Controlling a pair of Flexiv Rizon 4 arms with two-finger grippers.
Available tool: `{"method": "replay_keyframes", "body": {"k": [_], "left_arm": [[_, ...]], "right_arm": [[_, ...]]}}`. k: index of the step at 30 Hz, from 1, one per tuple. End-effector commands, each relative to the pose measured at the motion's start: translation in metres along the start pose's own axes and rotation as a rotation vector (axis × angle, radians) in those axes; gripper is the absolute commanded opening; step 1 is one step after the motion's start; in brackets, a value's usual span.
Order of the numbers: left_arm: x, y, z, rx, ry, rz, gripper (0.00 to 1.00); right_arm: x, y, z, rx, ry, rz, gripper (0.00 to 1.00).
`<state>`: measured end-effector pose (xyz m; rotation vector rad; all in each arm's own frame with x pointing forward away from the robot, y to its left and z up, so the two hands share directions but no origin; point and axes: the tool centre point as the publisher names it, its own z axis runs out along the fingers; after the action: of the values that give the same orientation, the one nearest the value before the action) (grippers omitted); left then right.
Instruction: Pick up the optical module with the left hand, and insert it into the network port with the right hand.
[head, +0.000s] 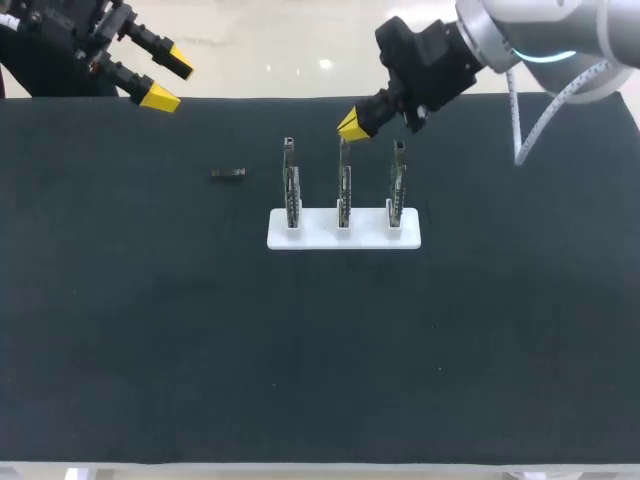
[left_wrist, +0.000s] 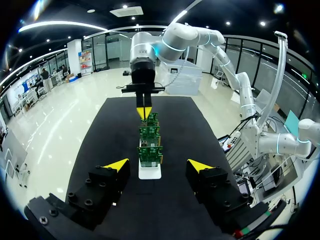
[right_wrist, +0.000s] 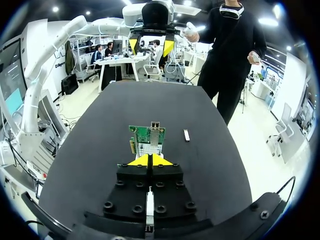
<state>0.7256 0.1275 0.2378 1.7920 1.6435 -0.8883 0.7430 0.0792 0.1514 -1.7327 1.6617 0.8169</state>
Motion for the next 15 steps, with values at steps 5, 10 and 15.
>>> {"method": "replay_keyframes", "body": {"k": [5,10,15], "left_arm": [[-0.0004,0.0005,0.0002,0.001,0.003,-0.001,1.0],[-0.0004,0.0005,0.0002,0.001,0.003,-0.001,1.0],[-0.0004,0.0005,0.0002,0.001,0.003,-0.001,1.0]], "right_arm": [[0.0055,0.0008,0.0047,-0.001,0.001,0.004,0.0],[0.0085,0.0008,0.0071,0.002,0.003,0.0,0.0],[0.0046,0.0018,0.0038,-0.001,0.006,0.001,0.0]]}}
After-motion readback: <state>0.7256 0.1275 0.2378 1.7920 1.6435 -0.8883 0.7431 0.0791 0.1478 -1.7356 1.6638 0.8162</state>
